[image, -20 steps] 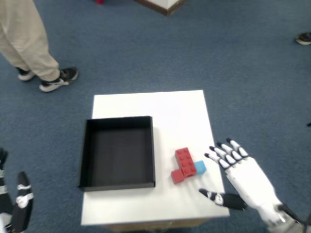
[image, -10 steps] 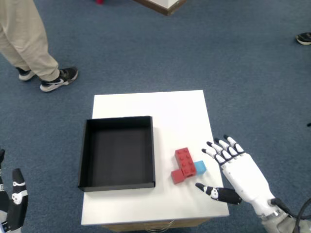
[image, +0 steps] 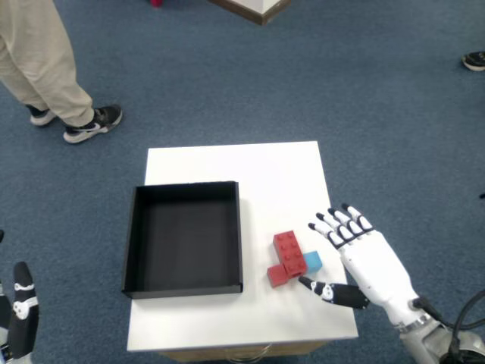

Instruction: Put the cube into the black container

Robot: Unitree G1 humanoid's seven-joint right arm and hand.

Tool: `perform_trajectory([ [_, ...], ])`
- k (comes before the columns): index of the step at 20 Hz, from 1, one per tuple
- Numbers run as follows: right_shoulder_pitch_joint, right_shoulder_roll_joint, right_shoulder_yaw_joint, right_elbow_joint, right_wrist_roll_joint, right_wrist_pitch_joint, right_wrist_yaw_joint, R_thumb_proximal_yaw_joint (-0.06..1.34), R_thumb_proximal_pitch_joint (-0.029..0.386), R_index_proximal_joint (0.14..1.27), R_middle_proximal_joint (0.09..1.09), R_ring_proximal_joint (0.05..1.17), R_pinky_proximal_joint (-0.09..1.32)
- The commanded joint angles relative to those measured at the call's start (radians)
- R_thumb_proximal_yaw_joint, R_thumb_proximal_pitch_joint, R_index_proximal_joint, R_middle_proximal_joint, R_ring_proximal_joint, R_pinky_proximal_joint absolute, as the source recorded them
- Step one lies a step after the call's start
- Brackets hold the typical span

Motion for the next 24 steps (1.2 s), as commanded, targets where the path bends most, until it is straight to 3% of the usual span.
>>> perform_trajectory([
  [1, -0.042, -0.042, -0.034, -0.029, 0.035, 0.034, 0.012, 0.29, -0.009, 0.3, 0.19, 0.2, 0.11],
  [11, -0.094, -0.126, -0.089, -0.288, 0.079, 0.187, 0.16, 0.34, -0.009, 0.32, 0.21, 0.22, 0.14],
  [18, -0.097, -0.136, -0.118, -0.334, 0.118, 0.23, 0.238, 0.37, -0.009, 0.33, 0.22, 0.23, 0.16],
  [24, -0.096, -0.11, -0.123, -0.338, 0.131, 0.264, 0.284, 0.38, -0.012, 0.33, 0.21, 0.23, 0.15],
])
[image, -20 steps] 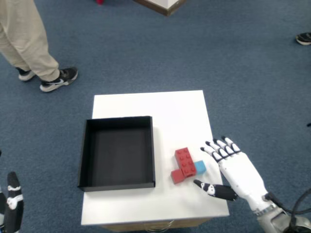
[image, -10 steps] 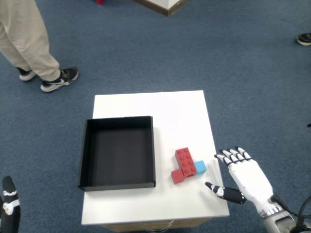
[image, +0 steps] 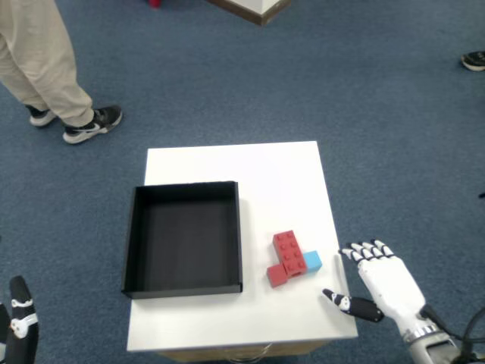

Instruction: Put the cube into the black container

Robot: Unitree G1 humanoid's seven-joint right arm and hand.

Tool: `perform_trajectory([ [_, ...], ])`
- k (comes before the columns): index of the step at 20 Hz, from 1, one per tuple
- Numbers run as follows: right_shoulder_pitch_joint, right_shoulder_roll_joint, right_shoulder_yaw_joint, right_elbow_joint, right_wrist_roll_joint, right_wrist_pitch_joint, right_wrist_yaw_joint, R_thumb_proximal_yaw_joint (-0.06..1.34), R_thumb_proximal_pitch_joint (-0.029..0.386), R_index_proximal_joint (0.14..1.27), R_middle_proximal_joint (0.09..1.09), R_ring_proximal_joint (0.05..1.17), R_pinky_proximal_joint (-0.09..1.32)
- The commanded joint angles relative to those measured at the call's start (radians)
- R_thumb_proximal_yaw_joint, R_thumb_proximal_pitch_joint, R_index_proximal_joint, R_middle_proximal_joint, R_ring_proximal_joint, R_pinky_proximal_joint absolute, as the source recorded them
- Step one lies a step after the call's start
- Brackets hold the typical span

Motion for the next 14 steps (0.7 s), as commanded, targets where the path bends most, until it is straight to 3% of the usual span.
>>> perform_trajectory([
  [1, -0.046, -0.015, -0.017, 0.025, 0.042, 0.025, -0.005, 0.38, -0.012, 0.33, 0.21, 0.23, 0.15],
  [9, -0.094, 0.035, 0.007, 0.046, 0.016, 0.012, -0.053, 0.36, -0.011, 0.33, 0.21, 0.23, 0.14],
  [14, -0.107, 0.036, 0.023, 0.052, 0.0, -0.009, -0.106, 0.36, -0.01, 0.32, 0.21, 0.23, 0.14],
])
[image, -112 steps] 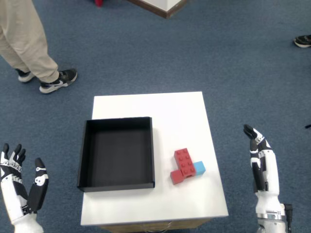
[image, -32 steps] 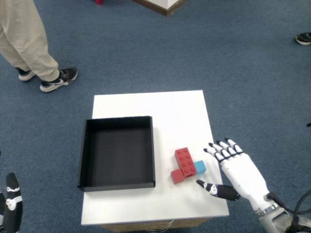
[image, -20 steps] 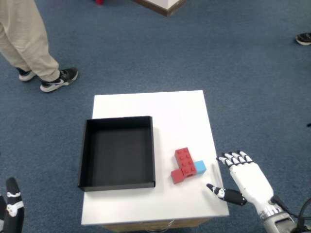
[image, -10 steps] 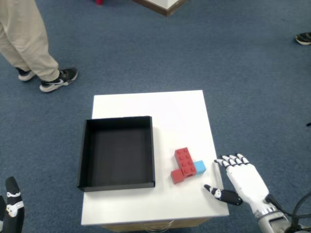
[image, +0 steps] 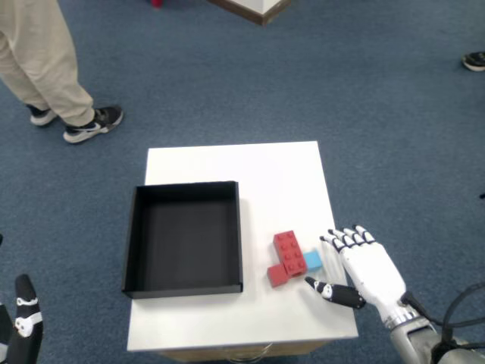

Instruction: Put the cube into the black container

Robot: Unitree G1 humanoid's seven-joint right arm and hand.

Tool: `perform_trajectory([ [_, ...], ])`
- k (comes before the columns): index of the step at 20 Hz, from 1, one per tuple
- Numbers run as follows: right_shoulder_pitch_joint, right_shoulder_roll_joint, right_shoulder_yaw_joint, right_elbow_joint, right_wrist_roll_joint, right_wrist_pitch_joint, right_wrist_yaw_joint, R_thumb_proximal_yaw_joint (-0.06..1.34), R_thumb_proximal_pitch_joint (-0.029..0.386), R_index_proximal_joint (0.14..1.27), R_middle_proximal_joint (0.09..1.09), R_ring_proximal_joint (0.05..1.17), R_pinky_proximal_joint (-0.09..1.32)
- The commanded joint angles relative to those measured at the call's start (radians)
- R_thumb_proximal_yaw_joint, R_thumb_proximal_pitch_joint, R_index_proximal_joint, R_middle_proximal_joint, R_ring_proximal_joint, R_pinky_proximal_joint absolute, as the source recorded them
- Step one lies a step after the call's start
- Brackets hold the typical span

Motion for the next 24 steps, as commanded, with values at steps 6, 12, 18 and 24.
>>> perform_trajectory([
  [6, -0.083, -0.018, 0.015, 0.041, -0.005, -0.03, -0.098, 0.35, -0.006, 0.31, 0.2, 0.23, 0.14],
  [12, -0.1, -0.031, 0.029, 0.04, -0.016, -0.03, -0.106, 0.35, -0.001, 0.31, 0.2, 0.22, 0.13],
  [18, -0.078, -0.021, 0.051, 0.03, -0.032, 0.019, -0.093, 0.35, 0.013, 0.31, 0.2, 0.22, 0.14],
  [24, -0.024, -0.056, 0.05, 0.009, -0.02, 0.053, -0.054, 0.39, 0.018, 0.32, 0.2, 0.22, 0.15],
])
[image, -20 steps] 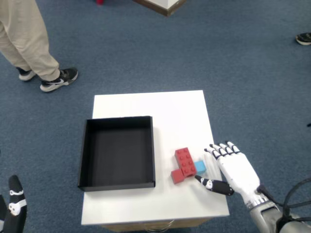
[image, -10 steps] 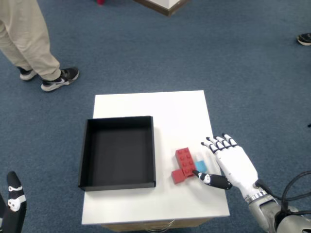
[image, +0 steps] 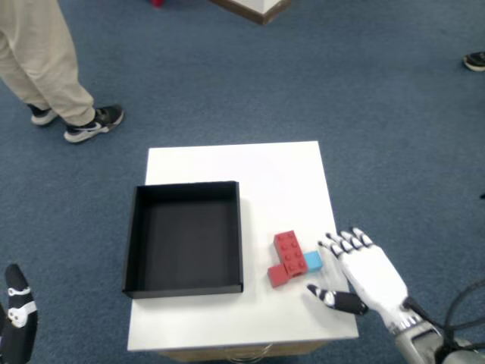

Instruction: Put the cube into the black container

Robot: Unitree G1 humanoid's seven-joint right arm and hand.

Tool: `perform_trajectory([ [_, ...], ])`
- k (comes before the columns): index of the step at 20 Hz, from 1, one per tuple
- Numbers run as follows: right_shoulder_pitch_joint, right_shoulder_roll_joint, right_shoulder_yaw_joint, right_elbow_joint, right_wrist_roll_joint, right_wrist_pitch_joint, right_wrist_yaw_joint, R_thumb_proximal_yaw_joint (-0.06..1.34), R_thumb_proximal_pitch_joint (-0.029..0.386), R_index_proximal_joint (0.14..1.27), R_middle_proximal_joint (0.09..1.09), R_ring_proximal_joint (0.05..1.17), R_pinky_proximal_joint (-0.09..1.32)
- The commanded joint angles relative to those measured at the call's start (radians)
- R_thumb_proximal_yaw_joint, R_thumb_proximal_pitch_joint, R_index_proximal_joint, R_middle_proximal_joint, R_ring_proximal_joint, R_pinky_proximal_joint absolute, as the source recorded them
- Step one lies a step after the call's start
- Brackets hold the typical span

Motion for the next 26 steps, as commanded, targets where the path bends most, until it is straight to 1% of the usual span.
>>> perform_trajectory([
  [1, -0.034, -0.042, -0.011, 0.022, 0.026, 0.028, 0.002, 0.4, 0.018, 0.32, 0.2, 0.22, 0.15],
  [10, -0.031, -0.047, -0.029, 0.021, 0.058, 0.047, 0.069, 0.45, 0.018, 0.33, 0.21, 0.23, 0.15],
  [16, -0.066, -0.013, -0.042, 0.024, 0.077, 0.075, 0.134, 0.46, 0.021, 0.32, 0.2, 0.22, 0.15],
  [19, -0.076, -0.009, -0.048, 0.025, 0.088, 0.084, 0.159, 0.46, 0.023, 0.32, 0.19, 0.22, 0.15],
  [23, -0.083, -0.009, -0.052, 0.028, 0.096, 0.084, 0.17, 0.45, 0.024, 0.31, 0.2, 0.22, 0.16],
  [26, -0.091, 0.002, -0.042, 0.037, 0.086, 0.066, 0.141, 0.45, 0.024, 0.32, 0.2, 0.23, 0.18],
])
